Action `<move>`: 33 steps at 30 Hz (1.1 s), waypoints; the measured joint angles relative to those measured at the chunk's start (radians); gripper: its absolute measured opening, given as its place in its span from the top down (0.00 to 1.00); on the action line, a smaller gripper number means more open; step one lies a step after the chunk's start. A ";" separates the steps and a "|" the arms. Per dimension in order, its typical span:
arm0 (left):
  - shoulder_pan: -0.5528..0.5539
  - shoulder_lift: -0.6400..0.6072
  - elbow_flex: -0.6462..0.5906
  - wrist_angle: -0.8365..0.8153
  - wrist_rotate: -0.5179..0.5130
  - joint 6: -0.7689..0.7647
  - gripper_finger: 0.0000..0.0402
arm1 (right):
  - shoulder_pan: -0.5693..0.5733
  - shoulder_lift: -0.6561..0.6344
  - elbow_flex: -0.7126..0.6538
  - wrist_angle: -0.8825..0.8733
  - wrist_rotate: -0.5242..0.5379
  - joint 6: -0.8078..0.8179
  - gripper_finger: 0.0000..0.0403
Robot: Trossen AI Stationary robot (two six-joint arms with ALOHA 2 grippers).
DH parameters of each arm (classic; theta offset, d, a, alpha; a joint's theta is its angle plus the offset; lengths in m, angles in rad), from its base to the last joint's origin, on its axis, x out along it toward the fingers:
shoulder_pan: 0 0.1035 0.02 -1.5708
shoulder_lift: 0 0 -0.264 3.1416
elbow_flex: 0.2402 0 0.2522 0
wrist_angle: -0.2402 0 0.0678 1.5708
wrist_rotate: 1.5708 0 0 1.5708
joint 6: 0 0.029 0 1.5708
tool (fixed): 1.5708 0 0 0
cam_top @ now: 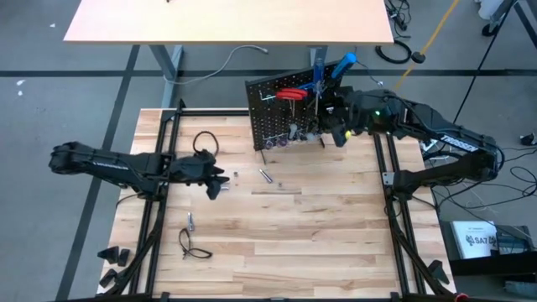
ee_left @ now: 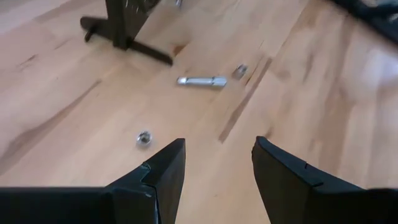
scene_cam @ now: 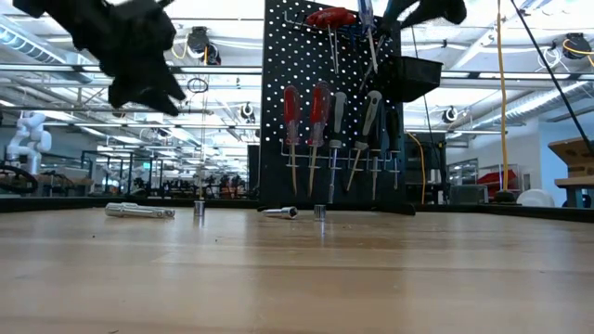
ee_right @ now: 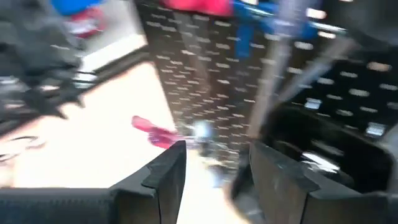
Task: Hang tools onto peg board
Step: Put the silver socket into the black bin on the pegboard
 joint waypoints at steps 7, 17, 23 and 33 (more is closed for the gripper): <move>0.000 0.137 -0.036 0.044 -0.062 0.145 0.53 | 0.189 -0.028 0.000 0.038 -0.014 0.031 0.59; 0.039 0.325 -0.163 0.402 -0.173 0.383 0.53 | 0.441 -0.021 -0.153 0.212 0.095 0.129 0.59; 0.072 0.337 -0.290 0.613 -0.146 0.372 0.53 | 0.511 -0.021 -0.215 0.212 0.179 0.231 0.59; 0.134 0.436 -0.346 0.773 -0.073 0.419 0.53 | 0.518 -0.022 -0.370 0.542 0.175 0.212 0.59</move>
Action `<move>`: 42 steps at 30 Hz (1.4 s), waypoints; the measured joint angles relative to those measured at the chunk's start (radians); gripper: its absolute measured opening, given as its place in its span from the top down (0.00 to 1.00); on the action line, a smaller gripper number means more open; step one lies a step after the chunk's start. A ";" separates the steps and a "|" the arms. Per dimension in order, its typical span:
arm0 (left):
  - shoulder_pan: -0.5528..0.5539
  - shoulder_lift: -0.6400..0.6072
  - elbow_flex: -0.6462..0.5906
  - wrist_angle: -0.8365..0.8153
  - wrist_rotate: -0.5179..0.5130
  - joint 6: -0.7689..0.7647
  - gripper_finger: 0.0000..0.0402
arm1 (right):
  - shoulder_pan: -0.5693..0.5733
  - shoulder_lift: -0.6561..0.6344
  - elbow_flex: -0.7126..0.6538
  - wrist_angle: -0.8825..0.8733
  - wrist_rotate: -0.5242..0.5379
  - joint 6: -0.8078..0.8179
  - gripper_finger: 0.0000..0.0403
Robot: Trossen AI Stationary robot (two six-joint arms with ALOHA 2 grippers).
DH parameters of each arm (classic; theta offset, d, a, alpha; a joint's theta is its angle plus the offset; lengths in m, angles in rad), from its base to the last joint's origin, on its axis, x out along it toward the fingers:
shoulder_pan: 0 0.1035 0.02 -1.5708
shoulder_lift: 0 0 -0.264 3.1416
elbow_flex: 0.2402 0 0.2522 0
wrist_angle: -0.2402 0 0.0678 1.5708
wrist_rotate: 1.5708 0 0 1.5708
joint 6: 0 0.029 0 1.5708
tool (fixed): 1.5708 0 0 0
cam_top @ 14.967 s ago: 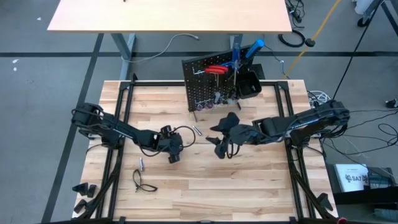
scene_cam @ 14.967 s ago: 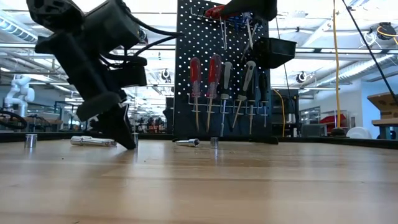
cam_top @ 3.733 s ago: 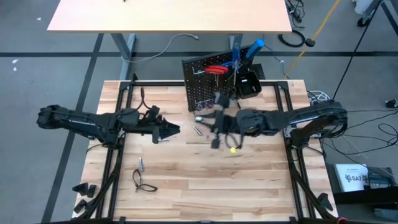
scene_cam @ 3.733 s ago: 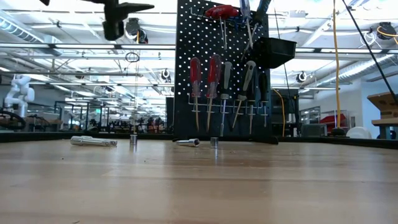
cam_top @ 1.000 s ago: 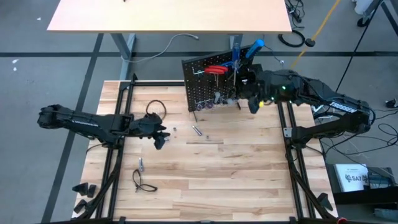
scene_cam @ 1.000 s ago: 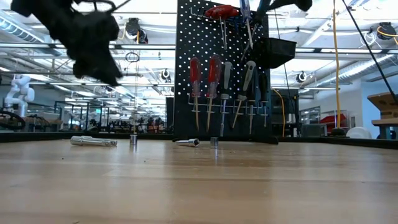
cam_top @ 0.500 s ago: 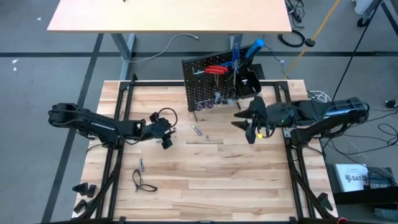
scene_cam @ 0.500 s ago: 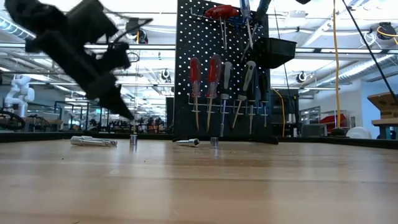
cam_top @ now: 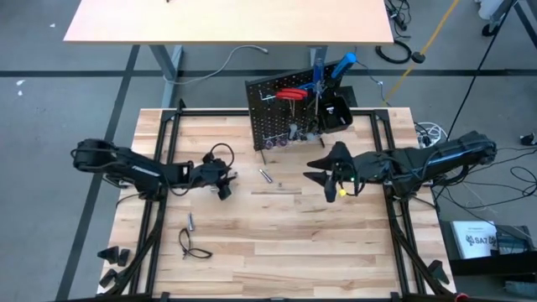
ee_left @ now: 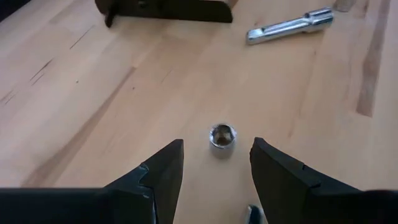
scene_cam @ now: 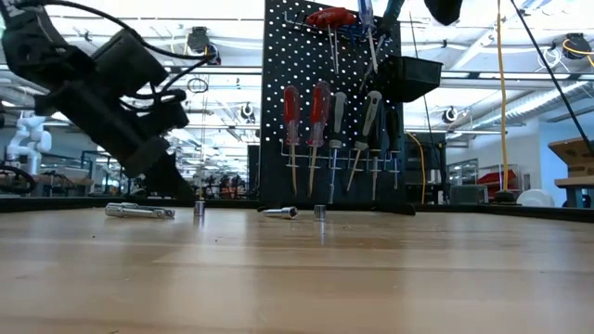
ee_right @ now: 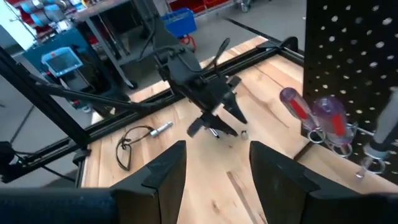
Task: Hang tools onto peg board
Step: Put the silver socket into the black bin on the pegboard
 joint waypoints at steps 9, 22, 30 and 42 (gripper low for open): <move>0.048 0.168 0.004 0.146 0.067 -0.005 0.53 | 0.000 0.000 -0.066 0.074 -0.002 0.048 0.59; 0.051 0.254 0.012 0.239 0.111 -0.008 0.65 | 0.000 0.000 -0.066 0.079 -0.002 0.064 0.59; 0.051 0.226 0.015 0.232 0.157 -0.178 0.87 | 0.000 0.000 -0.066 0.079 -0.003 0.060 0.59; 0.049 -0.011 0.153 0.455 0.349 -0.541 0.87 | 0.011 0.034 -0.065 0.092 -0.118 0.120 0.59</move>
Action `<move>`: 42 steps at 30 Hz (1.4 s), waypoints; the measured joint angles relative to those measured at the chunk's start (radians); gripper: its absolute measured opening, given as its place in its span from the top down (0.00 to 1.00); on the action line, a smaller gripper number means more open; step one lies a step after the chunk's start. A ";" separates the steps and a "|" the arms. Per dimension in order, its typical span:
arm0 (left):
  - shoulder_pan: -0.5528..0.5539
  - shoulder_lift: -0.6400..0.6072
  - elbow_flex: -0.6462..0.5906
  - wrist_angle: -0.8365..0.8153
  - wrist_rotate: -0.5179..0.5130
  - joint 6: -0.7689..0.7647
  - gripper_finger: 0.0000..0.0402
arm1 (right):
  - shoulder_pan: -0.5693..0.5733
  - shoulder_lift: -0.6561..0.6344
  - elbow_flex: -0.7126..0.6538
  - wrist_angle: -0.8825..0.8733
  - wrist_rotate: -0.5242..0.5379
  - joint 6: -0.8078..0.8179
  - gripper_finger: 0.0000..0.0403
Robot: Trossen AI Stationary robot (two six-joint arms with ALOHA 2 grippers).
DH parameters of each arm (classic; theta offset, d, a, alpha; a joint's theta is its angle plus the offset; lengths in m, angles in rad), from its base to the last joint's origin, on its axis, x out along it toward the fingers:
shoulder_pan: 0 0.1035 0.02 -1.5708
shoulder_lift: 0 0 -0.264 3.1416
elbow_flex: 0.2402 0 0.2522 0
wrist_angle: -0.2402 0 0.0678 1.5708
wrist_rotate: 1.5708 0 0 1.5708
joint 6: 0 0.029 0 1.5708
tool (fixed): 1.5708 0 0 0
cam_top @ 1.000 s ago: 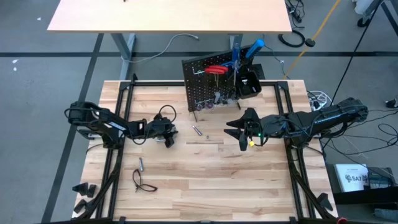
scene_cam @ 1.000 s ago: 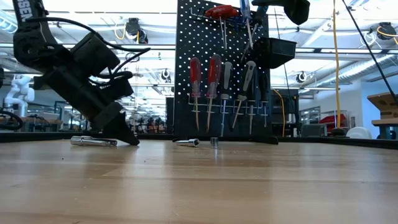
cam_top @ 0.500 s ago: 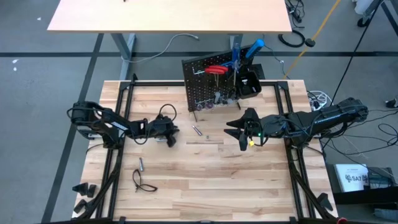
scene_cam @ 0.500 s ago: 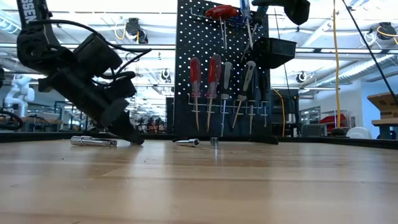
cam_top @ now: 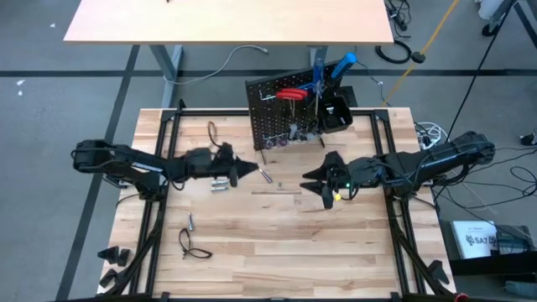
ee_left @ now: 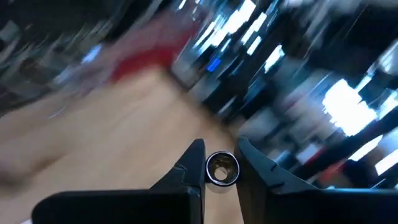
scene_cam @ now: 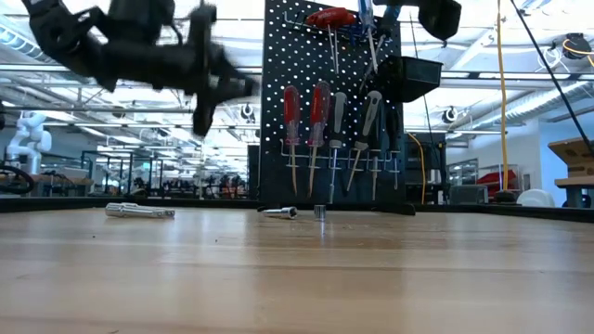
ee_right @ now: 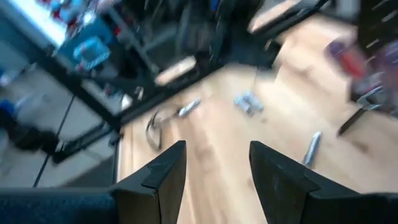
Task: Hang tools onto peg board
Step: Put the silver socket into the black bin on the pegboard
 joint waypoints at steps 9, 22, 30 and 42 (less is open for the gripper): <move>-0.019 0.008 0.053 0.242 -0.038 -0.506 0.87 | -0.002 0.196 0.000 0.271 0.022 -0.278 0.59; -0.114 0.008 0.197 0.257 -0.146 -0.458 0.87 | -0.002 0.394 0.081 0.761 0.389 -0.729 0.59; -0.120 0.008 0.217 0.213 -0.151 -0.454 0.87 | -0.002 0.488 0.269 0.633 0.450 -0.844 0.59; -0.118 0.008 0.215 0.250 -0.158 -0.452 0.87 | -0.002 0.572 0.353 0.554 0.507 -0.853 0.59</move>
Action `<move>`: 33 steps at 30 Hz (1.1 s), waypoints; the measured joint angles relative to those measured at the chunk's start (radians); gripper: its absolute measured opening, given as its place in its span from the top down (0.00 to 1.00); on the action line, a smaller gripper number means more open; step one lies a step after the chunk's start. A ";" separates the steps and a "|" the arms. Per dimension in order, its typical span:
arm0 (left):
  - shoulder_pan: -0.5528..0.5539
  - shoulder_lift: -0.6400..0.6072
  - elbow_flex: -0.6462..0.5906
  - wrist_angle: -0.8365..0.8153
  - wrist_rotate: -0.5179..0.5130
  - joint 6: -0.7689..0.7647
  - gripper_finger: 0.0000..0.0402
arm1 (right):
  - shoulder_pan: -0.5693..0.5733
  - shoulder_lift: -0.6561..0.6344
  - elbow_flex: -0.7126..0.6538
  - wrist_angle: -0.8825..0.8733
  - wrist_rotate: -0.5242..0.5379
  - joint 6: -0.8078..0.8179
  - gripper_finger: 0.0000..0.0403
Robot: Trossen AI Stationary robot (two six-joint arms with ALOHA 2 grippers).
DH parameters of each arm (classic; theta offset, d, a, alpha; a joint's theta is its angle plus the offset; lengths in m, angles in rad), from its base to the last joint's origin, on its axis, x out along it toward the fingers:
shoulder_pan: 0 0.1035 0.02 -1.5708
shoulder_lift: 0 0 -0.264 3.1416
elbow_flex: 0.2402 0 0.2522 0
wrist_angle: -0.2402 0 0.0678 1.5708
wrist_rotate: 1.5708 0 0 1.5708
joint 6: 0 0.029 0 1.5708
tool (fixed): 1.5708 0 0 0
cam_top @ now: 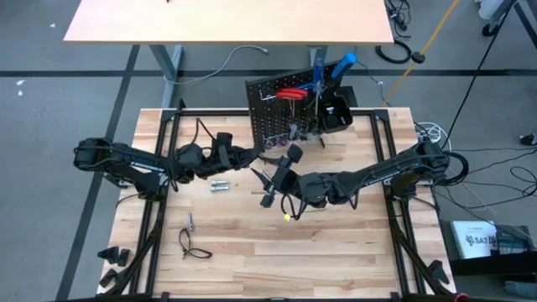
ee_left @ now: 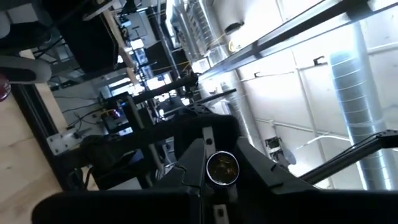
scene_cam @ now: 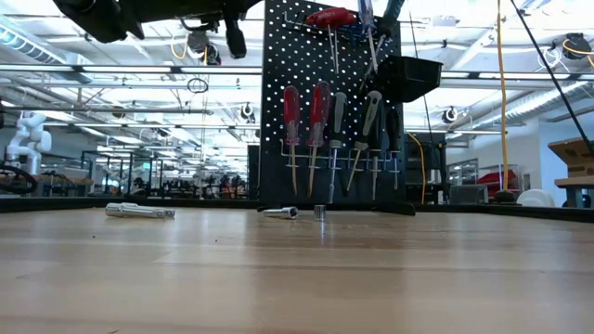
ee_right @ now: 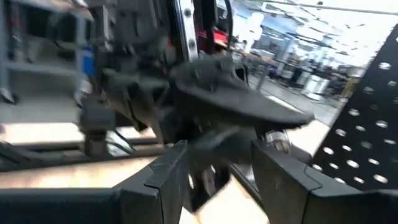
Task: Hang tools onto peg board
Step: Put the silver socket into the black bin on the pegboard
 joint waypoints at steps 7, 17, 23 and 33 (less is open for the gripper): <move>-0.002 -0.001 0.002 0.032 0.026 0.023 0.87 | 0.036 -0.028 -0.001 0.001 0.107 -0.056 0.59; -0.002 -0.001 0.002 0.024 0.024 0.023 0.87 | 0.041 -0.041 -0.001 0.000 0.141 -0.081 0.59; -0.003 -0.001 0.002 0.026 0.021 0.023 0.87 | 0.020 -0.041 -0.001 0.009 0.097 -0.078 0.59; -0.027 -0.001 0.016 0.008 0.030 0.027 0.87 | -0.030 -0.041 -0.001 0.014 -0.034 -0.046 0.59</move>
